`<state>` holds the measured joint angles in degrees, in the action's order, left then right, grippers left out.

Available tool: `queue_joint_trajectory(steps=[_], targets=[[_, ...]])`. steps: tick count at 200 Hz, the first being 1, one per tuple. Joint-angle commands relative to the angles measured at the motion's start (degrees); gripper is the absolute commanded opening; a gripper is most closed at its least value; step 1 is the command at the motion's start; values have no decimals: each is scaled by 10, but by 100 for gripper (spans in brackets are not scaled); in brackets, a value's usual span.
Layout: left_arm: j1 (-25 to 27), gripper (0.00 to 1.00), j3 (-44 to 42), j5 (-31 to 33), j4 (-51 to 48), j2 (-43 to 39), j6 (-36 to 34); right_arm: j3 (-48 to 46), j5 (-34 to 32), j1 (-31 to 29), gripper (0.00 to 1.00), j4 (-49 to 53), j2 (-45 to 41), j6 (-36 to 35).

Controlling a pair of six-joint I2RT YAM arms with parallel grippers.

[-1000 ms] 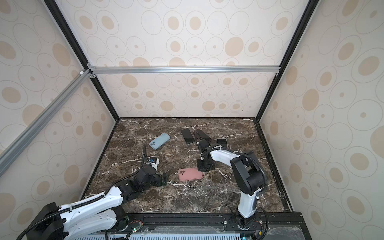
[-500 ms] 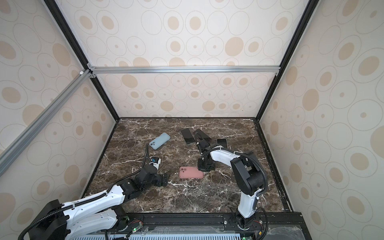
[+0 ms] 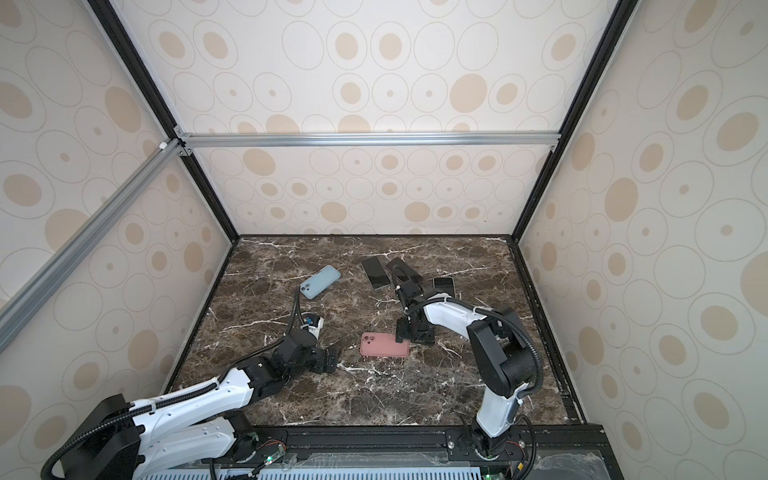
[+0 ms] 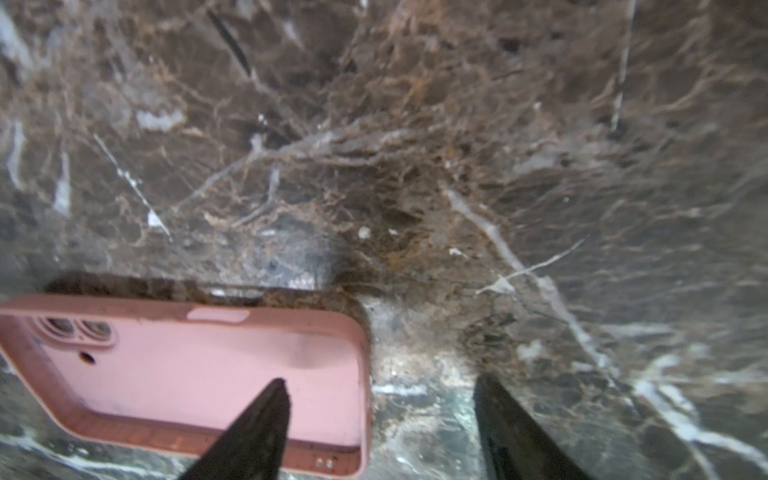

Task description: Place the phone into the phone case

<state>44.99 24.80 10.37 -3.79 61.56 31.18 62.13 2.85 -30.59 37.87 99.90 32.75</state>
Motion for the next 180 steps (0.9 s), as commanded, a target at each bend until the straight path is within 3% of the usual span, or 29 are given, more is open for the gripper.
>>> queue_joint_trajectory(steps=[1, 37, 98, 124, 180], targets=[[-5, 100, 19, 8, 1, -12, -4, 19, -29, -2, 80, 19, -30, -68], [-6, 100, 17, 18, 0, -33, 2, 56, -45, -2, 90, 12, -43, -179], [-7, 100, 34, 14, -30, -60, 0, 156, -98, 3, 95, 33, 5, -281], [-8, 100, 48, -24, -38, -65, -28, 183, -81, 22, 96, 13, 28, -321], [-8, 100, 99, -37, -92, -64, -44, 290, -22, 78, 98, 5, 108, -412]])
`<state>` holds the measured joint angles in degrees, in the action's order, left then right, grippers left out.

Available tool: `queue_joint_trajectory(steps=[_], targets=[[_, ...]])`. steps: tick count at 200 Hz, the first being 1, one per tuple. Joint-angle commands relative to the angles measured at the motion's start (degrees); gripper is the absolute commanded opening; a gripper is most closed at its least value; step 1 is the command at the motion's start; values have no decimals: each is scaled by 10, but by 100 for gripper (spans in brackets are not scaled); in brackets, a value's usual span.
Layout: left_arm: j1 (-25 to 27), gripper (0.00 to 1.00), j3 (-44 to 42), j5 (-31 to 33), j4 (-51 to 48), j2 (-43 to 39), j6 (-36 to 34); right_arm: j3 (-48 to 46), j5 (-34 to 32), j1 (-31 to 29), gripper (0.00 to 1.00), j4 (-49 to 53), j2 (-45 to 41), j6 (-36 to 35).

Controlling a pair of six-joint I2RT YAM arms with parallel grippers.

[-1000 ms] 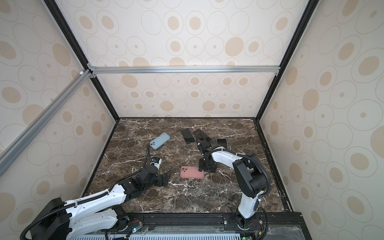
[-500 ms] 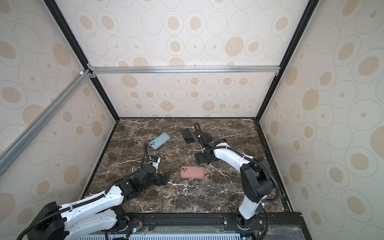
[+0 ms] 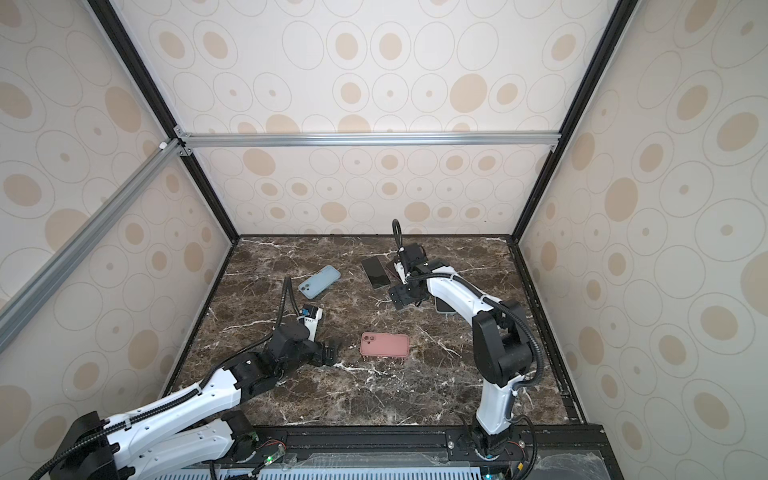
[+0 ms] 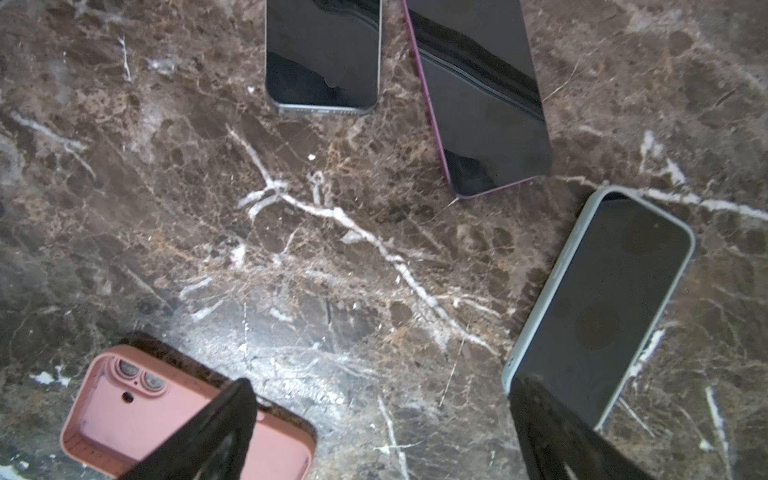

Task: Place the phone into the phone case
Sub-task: 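Move the right gripper to the purple-edged phone farther from the robot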

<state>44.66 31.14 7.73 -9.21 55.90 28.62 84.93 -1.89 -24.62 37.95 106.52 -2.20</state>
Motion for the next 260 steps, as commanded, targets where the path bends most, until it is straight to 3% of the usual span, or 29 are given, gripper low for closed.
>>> queue_joint_trajectory(steps=[1, 35, 119, 260], targets=[[-5, 100, 36, -11, -38, -8, -18, 64, 26, 20, 98, 5, 44, -64], [-4, 100, 47, -18, -51, -25, -12, 159, 31, 39, 98, 45, 128, -105], [-5, 100, 50, 2, -74, -66, -18, 278, 22, 54, 97, 82, 256, -88], [-5, 100, 41, 2, -72, -51, -29, 410, 46, 78, 96, 163, 363, -65]])
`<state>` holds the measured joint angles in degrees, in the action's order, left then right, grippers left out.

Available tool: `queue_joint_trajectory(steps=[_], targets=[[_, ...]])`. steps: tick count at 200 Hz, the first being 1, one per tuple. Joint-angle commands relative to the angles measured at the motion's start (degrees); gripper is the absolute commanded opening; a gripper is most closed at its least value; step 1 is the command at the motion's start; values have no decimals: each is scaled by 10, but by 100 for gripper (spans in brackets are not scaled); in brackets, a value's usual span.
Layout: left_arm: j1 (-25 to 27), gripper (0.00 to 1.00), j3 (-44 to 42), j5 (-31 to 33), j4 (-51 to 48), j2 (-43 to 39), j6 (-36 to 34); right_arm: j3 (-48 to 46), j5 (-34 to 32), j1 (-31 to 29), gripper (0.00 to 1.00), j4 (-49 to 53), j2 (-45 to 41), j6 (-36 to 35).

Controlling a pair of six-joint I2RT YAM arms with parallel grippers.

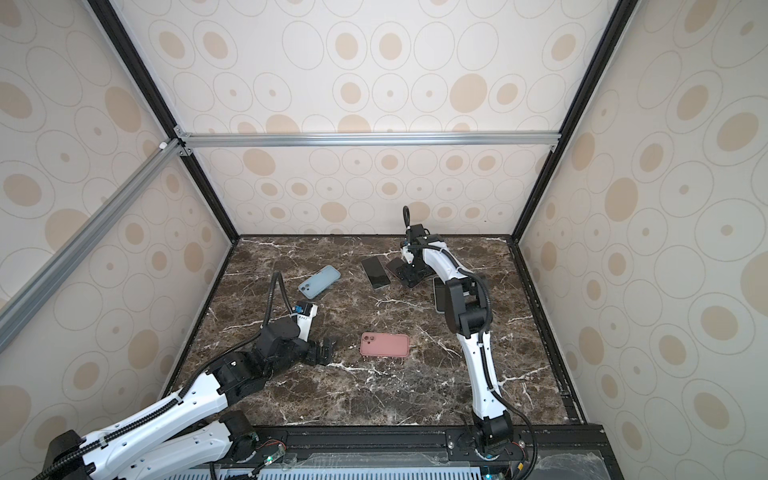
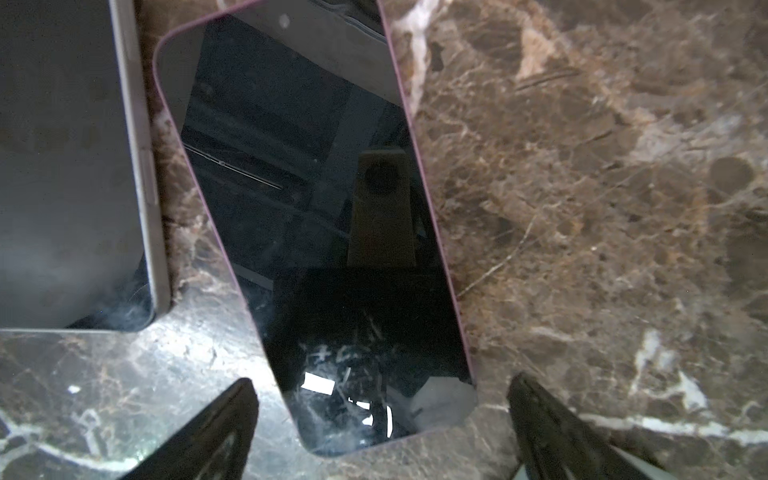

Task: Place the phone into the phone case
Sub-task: 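Move the right gripper to the purple-edged phone farther from the robot, then lower the right gripper and close it on the purple-edged black phone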

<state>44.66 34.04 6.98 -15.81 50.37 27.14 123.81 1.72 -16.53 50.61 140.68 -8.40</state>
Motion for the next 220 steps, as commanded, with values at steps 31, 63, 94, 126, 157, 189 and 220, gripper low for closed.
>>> queue_joint_trajectory(steps=[31, 63, 94, 126, 157, 189, 220], targets=[[-5, 100, 11, 10, -6, 9, -15, 36, 13, -3, 95, 49, 34, 2], [-5, 100, 11, 11, -7, 11, -14, 47, 21, -3, 91, 58, 38, -3], [-5, 100, 9, 13, -7, 10, -14, 50, 37, -3, 88, 67, 42, -2], [-5, 100, 9, 9, -9, 10, -10, 50, 49, -3, 86, 77, 48, 6], [-5, 100, 9, 13, -15, 4, -10, 49, 55, -3, 80, 85, 48, 18], [-5, 100, 8, 15, -15, -1, -7, 37, 56, -4, 70, 85, 40, 29], [-5, 100, 8, 14, -13, -1, -3, -3, 57, -4, 62, 73, 9, 40]])
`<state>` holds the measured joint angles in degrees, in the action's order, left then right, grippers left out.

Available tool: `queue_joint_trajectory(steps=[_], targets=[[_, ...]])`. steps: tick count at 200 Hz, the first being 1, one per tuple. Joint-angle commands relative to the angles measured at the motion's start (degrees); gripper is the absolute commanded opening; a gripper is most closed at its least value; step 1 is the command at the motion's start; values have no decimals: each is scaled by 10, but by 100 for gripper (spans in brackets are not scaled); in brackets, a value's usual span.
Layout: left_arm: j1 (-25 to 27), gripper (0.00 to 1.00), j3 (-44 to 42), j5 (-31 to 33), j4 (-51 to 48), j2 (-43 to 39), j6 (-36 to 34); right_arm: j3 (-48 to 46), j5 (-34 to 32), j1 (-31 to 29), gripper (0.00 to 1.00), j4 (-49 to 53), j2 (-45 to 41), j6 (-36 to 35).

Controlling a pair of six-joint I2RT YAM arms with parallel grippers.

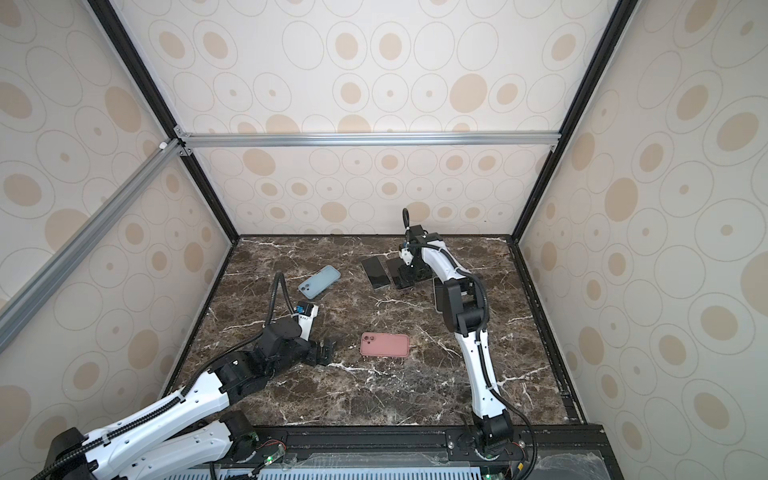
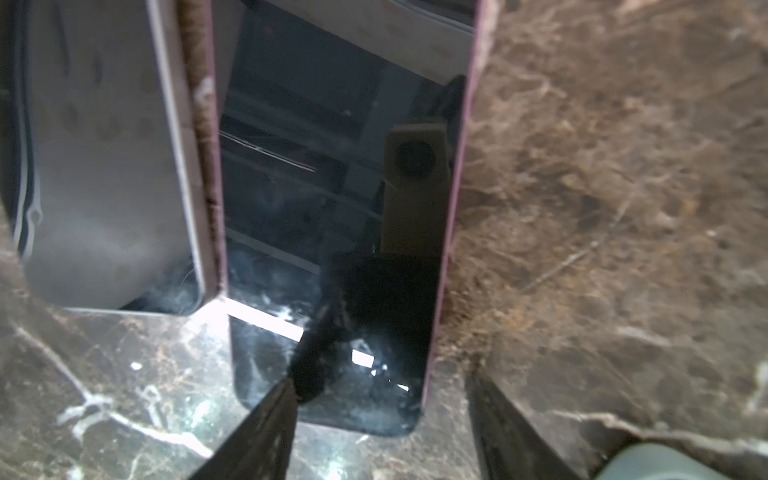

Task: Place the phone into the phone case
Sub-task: 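Lower the right gripper and close it on the purple-edged black phone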

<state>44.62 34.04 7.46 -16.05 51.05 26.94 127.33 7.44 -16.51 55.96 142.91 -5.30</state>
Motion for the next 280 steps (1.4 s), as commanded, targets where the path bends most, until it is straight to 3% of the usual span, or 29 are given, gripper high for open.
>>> queue_joint_trajectory(steps=[1, 25, 45, 119, 280], targets=[[-5, 100, 7, 8, -10, -7, -1, -41, 0, -4, 62, 19, -15, 10], [-5, 100, 7, 6, -7, -5, 0, -90, -5, -6, 62, 1, -53, 17], [-5, 100, 5, 5, -4, -4, 0, -108, -1, -6, 69, -5, -70, 21], [-5, 100, 9, 4, -14, -11, 2, -41, 13, -16, 84, 9, -29, 19], [-5, 100, 13, 25, -59, -52, 1, 104, -50, -35, 85, 27, 87, 48]])
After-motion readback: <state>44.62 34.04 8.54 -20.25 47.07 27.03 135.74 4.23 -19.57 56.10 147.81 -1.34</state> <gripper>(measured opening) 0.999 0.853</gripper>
